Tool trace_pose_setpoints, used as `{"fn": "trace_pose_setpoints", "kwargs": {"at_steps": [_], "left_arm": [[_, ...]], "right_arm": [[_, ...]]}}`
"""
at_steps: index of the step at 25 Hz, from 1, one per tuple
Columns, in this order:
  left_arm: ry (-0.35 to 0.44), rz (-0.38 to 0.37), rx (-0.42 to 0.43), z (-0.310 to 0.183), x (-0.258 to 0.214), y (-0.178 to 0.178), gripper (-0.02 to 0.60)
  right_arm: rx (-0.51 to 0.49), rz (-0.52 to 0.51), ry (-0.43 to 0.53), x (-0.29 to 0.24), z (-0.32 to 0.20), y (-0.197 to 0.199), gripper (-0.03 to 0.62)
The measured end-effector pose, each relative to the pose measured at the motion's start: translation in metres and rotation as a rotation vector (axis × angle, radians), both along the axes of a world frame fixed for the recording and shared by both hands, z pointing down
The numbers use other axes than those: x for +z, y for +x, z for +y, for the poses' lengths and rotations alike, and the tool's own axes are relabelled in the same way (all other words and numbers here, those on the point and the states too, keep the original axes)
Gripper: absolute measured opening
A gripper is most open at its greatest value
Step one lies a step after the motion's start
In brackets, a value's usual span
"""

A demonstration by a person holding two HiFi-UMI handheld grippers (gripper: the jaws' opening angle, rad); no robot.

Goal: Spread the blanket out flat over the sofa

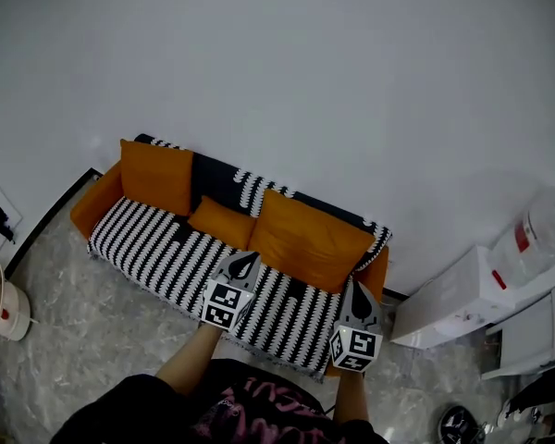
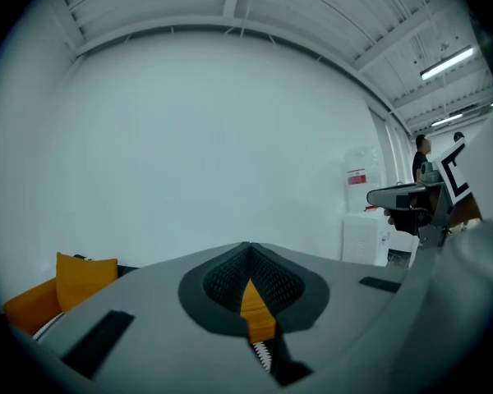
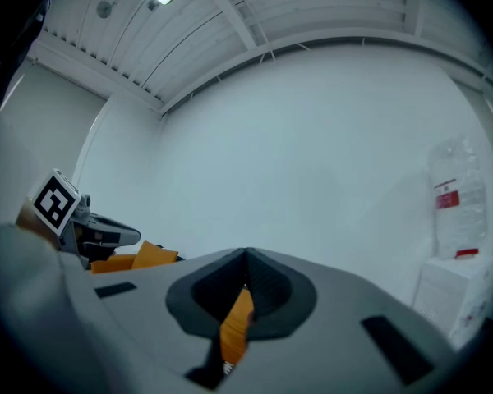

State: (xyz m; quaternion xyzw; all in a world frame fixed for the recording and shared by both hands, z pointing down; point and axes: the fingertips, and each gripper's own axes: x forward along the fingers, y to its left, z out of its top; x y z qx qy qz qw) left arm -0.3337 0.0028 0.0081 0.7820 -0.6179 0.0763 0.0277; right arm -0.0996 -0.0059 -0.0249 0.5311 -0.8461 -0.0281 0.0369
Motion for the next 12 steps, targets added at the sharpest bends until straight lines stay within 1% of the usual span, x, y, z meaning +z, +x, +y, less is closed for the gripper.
{"fn": "trace_pose_setpoints", "kwargs": {"at_steps": [4, 6, 10, 12], "left_arm": [[0.007, -0.026, 0.002, -0.013, 0.002, -0.001, 0.011], [0.005, -0.027, -0.002, -0.019, 0.002, -0.002, 0.011], [-0.023, -0.024, -0.004, -0.028, 0.005, -0.001, 0.011], [-0.019, -0.025, -0.004, -0.032, 0.005, 0.0, 0.011]], "right_arm": [[-0.014, 0.001, -0.001, 0.001, -0.014, -0.005, 0.02], [-0.015, 0.009, -0.005, 0.004, -0.021, -0.005, 0.02], [-0.016, 0.018, -0.01, 0.007, -0.033, -0.003, 0.02], [-0.024, 0.022, -0.012, 0.006, -0.036, -0.004, 0.02]]}}
